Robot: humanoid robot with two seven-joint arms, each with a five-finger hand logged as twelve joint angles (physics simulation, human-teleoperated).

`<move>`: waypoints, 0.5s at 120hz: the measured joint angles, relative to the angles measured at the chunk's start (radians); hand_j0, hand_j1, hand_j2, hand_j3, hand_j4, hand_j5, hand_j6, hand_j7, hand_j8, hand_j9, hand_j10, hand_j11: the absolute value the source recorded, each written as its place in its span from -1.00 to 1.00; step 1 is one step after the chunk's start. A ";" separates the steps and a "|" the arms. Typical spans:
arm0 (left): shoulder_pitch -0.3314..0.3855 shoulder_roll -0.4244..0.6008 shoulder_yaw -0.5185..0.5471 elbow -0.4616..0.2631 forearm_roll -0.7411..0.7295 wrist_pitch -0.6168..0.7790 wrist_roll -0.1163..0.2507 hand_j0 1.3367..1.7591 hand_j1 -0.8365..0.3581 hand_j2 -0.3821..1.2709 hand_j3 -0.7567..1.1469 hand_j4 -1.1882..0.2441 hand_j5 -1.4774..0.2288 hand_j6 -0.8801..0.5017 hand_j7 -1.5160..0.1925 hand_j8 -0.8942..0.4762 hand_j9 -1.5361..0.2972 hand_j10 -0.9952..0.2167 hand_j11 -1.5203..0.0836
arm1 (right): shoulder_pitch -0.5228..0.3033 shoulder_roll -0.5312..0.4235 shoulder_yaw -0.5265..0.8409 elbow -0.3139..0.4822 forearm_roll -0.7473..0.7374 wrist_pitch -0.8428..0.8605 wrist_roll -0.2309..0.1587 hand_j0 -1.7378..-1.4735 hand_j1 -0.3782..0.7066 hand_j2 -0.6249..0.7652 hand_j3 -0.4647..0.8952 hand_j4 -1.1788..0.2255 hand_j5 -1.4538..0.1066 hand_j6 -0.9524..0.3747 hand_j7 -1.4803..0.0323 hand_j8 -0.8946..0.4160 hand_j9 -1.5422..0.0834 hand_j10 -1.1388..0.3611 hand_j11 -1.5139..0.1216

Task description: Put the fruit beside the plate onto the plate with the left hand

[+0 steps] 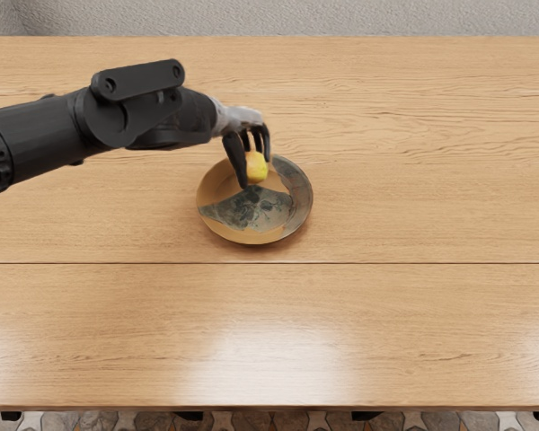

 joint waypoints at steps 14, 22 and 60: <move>0.006 -0.001 0.000 -0.034 -0.006 -0.006 0.011 0.50 -0.16 0.03 -0.20 -0.17 -0.58 -0.15 -0.45 -0.20 -0.43 -0.46 -0.39 | 0.000 0.000 0.000 0.000 0.000 0.000 0.000 -0.40 -0.95 -0.10 -0.32 0.68 0.86 0.43 0.96 0.36 0.90 0.52 0.85; 0.008 -0.001 -0.001 -0.042 -0.007 -0.007 0.014 0.49 -0.15 0.00 -0.20 -0.16 -0.59 -0.15 -0.45 -0.19 -0.44 -0.44 -0.39 | 0.000 0.000 0.000 0.000 0.000 0.000 0.000 -0.40 -0.95 -0.10 -0.32 0.68 0.86 0.43 0.96 0.36 0.90 0.52 0.85; 0.059 0.077 -0.128 -0.043 -0.008 0.027 0.001 0.51 0.58 -0.39 -0.20 0.37 0.32 0.08 0.38 0.09 0.32 0.27 0.48 | 0.000 0.000 0.000 0.000 0.000 0.000 0.000 -0.40 -0.95 -0.10 -0.32 0.68 0.86 0.43 0.96 0.36 0.90 0.52 0.85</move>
